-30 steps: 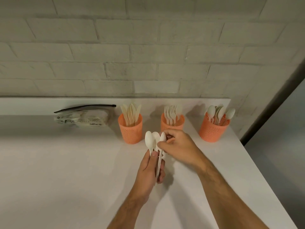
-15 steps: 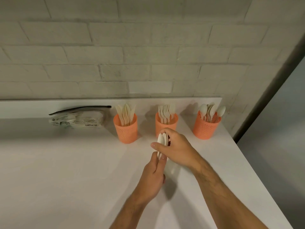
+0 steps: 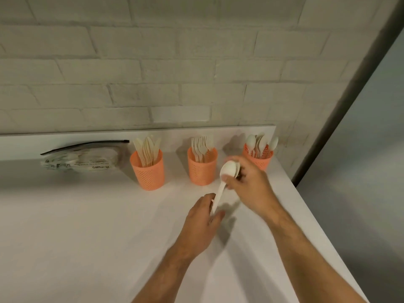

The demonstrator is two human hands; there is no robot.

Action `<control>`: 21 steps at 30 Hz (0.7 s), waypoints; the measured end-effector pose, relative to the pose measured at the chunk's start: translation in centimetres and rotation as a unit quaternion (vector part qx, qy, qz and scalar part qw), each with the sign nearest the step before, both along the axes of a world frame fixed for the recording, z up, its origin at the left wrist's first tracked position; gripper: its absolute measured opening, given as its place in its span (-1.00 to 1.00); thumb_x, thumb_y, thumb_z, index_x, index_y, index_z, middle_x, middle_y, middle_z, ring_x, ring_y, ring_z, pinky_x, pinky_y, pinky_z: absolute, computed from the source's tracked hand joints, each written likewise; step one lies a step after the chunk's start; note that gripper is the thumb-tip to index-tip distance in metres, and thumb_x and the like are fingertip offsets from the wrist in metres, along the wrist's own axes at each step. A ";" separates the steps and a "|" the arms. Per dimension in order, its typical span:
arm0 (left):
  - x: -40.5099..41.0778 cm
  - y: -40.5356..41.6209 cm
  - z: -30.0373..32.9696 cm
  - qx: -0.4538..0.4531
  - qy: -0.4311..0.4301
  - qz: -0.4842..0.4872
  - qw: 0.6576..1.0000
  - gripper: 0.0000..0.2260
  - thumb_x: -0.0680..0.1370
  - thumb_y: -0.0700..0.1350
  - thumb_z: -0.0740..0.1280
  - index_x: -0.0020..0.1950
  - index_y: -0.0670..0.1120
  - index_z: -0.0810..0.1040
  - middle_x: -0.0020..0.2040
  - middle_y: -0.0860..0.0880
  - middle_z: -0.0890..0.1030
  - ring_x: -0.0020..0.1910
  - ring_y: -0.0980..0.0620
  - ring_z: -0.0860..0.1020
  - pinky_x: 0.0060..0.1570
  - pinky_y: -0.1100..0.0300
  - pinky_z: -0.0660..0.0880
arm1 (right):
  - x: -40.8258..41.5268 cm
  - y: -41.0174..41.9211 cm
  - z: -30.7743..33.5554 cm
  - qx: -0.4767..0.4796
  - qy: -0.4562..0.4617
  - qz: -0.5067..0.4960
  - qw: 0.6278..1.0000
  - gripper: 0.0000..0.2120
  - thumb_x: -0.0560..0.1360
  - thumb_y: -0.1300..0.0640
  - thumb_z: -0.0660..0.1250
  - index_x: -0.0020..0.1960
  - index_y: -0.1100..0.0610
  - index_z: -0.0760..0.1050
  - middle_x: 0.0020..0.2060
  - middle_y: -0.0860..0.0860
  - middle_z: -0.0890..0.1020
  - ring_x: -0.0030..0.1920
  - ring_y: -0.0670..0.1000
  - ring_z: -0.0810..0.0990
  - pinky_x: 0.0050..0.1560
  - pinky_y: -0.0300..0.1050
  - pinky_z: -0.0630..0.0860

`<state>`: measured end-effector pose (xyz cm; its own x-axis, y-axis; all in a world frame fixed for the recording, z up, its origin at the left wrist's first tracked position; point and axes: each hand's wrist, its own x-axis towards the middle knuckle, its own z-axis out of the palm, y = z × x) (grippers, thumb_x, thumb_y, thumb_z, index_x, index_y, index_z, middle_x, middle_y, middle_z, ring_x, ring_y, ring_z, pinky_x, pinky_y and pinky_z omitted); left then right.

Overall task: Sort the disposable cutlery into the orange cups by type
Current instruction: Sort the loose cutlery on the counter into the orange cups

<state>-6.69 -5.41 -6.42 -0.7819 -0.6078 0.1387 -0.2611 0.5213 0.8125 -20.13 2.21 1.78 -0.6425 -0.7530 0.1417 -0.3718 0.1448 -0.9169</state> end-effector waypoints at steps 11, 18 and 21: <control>0.8 -1.3 -6.2 -0.243 -0.159 0.035 0.956 -0.59 0.54 0.13 0.12 0.35 0.11 0.46 0.40 0.09 0.45 0.40 0.04 0.34 0.29 0.13 0.10 | -15.2 -0.6 6.3 -0.025 0.192 -0.174 0.965 -0.70 0.55 0.21 0.40 0.25 0.01 0.48 0.03 0.05 0.63 -0.17 -0.04 0.65 -0.21 -0.49 0.52; 0.8 -1.6 -6.0 -0.235 -0.121 0.039 0.964 -0.56 0.53 0.17 0.10 0.38 0.16 0.43 0.44 0.17 0.37 0.44 0.16 0.21 0.29 0.27 -0.01 | -16.5 -2.2 4.7 0.200 0.176 -0.073 0.961 -0.43 0.50 0.01 0.48 0.43 -0.10 0.35 0.29 0.11 0.52 -0.06 0.11 0.70 0.08 0.00 0.62; 0.8 -1.6 -6.0 -0.226 -0.116 0.041 0.966 -0.55 0.52 0.18 0.10 0.38 0.17 0.43 0.44 0.18 0.37 0.44 0.19 0.19 0.28 0.30 -0.02 | -16.5 -1.6 5.2 0.216 0.200 -0.089 0.951 -0.39 0.46 -0.05 0.51 0.44 -0.09 0.34 0.30 0.09 0.51 -0.14 0.10 0.71 0.12 0.04 0.62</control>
